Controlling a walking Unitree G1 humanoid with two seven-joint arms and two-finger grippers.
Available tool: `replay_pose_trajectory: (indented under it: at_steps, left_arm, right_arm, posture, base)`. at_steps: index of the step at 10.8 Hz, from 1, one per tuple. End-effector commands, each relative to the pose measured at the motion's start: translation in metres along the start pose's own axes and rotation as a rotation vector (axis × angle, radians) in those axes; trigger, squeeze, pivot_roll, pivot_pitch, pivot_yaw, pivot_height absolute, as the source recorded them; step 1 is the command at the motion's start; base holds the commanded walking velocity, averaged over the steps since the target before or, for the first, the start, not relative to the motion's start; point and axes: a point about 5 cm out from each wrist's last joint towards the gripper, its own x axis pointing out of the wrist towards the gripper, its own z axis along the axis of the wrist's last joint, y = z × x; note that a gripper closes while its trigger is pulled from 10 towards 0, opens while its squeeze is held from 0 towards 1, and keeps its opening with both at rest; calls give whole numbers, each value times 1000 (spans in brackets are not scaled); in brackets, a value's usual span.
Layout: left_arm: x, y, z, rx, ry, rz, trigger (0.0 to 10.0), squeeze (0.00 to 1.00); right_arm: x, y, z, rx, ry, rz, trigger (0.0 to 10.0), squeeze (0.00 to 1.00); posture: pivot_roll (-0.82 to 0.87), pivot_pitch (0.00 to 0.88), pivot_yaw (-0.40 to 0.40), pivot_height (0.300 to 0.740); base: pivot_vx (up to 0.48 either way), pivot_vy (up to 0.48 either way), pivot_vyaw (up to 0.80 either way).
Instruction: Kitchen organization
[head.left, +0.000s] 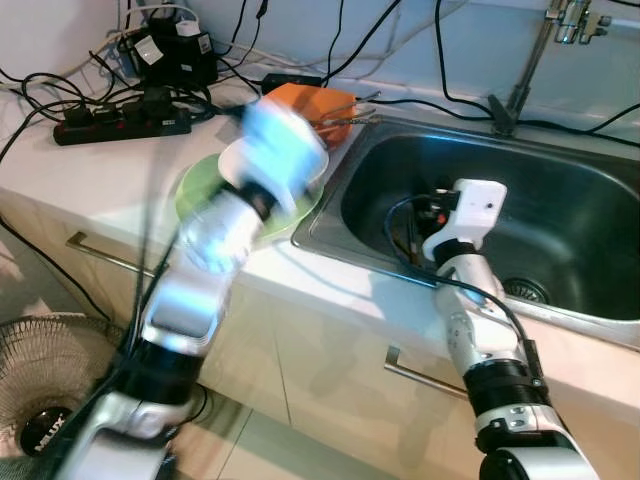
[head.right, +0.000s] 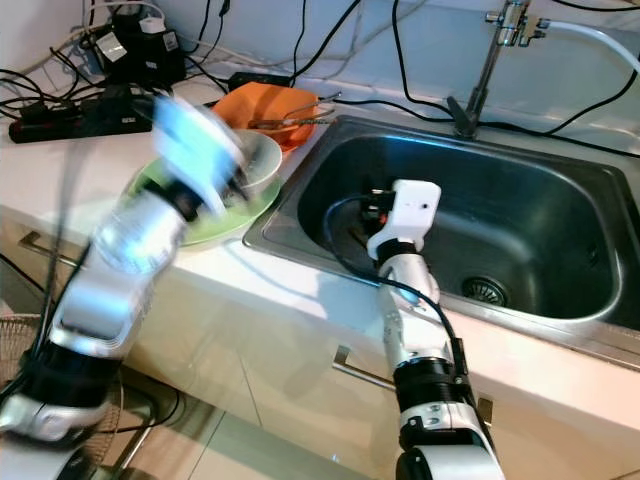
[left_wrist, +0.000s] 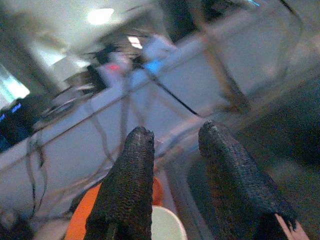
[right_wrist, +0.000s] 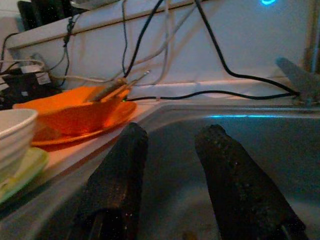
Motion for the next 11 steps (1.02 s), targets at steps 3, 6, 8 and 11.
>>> replay_pose_trajectory:
  at_steps: [3,6,8,11]
  left_arm:
    - [-17,-13,-21,230,90,-98,10000,0]
    - [-38,0,-28,356,130,-33,10000,0]
    - [-46,4,-34,355,167,-15,10000,0]
    - [-48,6,-42,382,209,-27,10000,0]
  right_arm:
    - [0,2,1,13,-18,-10,10000,0]
    - [3,2,2,17,-27,-11,10000,0]
    - [3,2,2,19,-31,-16,10000,0]
    - [1,4,0,25,-25,-14,10000,0]
  posture:
    - [171,13,50,740]
    - [177,0,49,740]
    - [184,0,44,740]
    - [181,0,46,740]
  base:
    - [0,0,0]
    - [0,0,0]
    - [0,0,0]
    - [0,0,0]
